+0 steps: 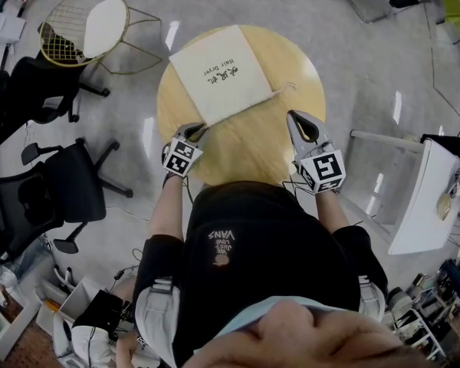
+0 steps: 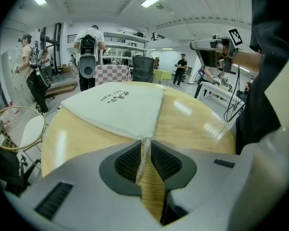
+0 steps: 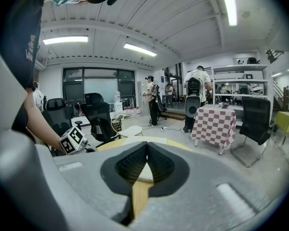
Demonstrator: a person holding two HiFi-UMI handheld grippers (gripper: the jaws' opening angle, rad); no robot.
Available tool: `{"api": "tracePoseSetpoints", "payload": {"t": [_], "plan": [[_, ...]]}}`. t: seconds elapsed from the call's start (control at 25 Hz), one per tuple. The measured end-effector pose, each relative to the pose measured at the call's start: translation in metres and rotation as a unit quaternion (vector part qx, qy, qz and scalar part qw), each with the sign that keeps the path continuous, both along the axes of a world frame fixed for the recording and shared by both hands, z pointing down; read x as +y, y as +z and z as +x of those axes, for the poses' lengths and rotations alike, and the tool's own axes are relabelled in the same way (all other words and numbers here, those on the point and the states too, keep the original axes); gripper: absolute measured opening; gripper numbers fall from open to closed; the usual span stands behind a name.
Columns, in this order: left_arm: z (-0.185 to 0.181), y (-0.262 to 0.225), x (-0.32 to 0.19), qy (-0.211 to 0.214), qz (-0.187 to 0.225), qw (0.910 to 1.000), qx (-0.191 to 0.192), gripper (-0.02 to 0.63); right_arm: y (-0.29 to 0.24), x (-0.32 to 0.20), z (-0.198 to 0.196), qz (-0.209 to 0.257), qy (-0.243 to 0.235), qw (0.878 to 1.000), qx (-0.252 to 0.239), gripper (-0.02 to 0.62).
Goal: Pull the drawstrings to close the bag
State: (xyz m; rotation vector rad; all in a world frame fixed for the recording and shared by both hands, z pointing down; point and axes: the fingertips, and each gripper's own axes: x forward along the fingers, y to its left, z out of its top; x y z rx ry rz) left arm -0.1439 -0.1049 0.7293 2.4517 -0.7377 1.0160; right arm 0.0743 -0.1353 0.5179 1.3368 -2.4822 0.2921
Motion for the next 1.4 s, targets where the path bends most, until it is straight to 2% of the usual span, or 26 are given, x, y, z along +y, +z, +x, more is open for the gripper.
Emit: {"api": "tracePoseSetpoints", "payload": {"t": [0.28, 0.88, 1.08, 1.4], "plan": [[0.002, 0.004, 0.004, 0.008, -0.017, 0.9998, -0.005, 0.040, 0.003, -0.004, 0.003, -0.002, 0.000, 1.000, 0.003, -0.002], [-0.013, 0.000, 0.014, 0.000, -0.017, 0.9997, -0.016, 0.026, 0.024, -0.008, -0.003, -0.021, -0.023, 0.999, 0.010, -0.002], [-0.027, 0.002, 0.019, -0.003, -0.019, 0.9993, -0.032, 0.025, 0.044, -0.010, -0.013, -0.039, -0.054, 0.998, 0.017, -0.002], [-0.047, 0.001, 0.026, -0.035, -0.027, 0.9982, -0.041, 0.026, 0.077, -0.009, -0.023, -0.067, -0.092, 0.993, 0.037, -0.002]]}}
